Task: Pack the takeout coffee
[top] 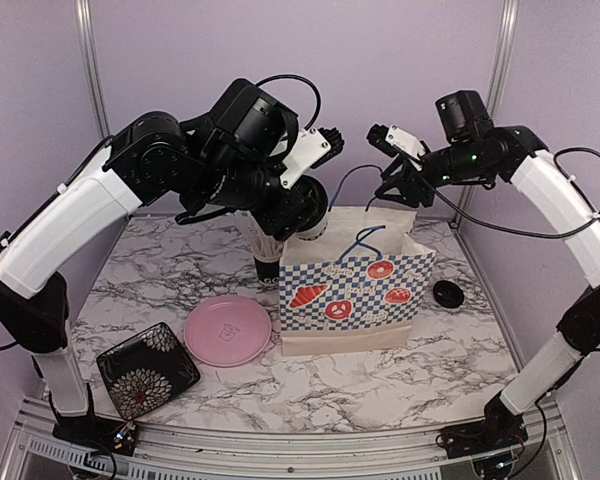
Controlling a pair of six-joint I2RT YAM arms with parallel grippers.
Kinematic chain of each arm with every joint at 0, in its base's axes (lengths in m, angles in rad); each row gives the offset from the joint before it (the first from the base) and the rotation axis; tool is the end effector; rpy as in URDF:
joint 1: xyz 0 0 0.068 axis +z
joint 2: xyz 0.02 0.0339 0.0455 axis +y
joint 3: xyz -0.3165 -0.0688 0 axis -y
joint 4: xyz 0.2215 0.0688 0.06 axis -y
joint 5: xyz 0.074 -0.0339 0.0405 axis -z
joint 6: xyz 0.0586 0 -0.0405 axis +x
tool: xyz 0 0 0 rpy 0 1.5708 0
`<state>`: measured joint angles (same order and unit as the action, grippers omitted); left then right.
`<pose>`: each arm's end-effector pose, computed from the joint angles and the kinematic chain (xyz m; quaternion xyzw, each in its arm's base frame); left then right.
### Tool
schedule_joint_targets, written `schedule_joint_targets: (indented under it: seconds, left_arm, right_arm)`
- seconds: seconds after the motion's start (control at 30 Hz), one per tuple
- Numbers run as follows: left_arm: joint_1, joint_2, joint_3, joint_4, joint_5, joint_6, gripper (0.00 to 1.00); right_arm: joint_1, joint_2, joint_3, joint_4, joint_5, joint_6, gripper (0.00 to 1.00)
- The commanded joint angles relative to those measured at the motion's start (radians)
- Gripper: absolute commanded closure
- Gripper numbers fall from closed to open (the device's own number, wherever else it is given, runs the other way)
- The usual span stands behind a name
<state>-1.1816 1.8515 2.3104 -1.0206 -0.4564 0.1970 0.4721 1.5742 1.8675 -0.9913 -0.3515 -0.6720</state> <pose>0.1707 -0.3481 0.5021 0.4579 0.7276 -0.0480 0.5086 0.2710 0.1610 0.4686 -0.5452 0.7102 0.1161 0.4299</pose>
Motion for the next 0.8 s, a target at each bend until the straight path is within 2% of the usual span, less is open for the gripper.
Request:
schedule_joint_targets:
  seconds: [0.0, 0.13, 0.23, 0.57, 0.77]
  left_arm:
    - [0.04, 0.024, 0.044, 0.075, 0.065, -0.008, 0.4]
    - [0.046, 0.07, 0.052, 0.085, 0.124, -0.001, 0.4]
    - [0.047, 0.097, 0.055, 0.084, 0.158, 0.001, 0.4]
    - [0.046, 0.129, 0.014, 0.083, 0.183, -0.014, 0.4]
    - [0.045, 0.124, -0.029, 0.083, 0.204, -0.032, 0.41]
  right_arm:
    - [-0.031, -0.021, 0.01, 0.055, 0.076, 0.088, 0.52]
    - [-0.087, 0.046, 0.042, 0.079, 0.06, 0.171, 0.3]
    - [-0.118, 0.101, 0.079, 0.075, -0.038, 0.19, 0.26]
    - [-0.121, 0.089, 0.043, 0.044, -0.383, 0.07, 0.54]
    - [-0.119, 0.024, -0.034, 0.017, -0.432, -0.008, 0.88]
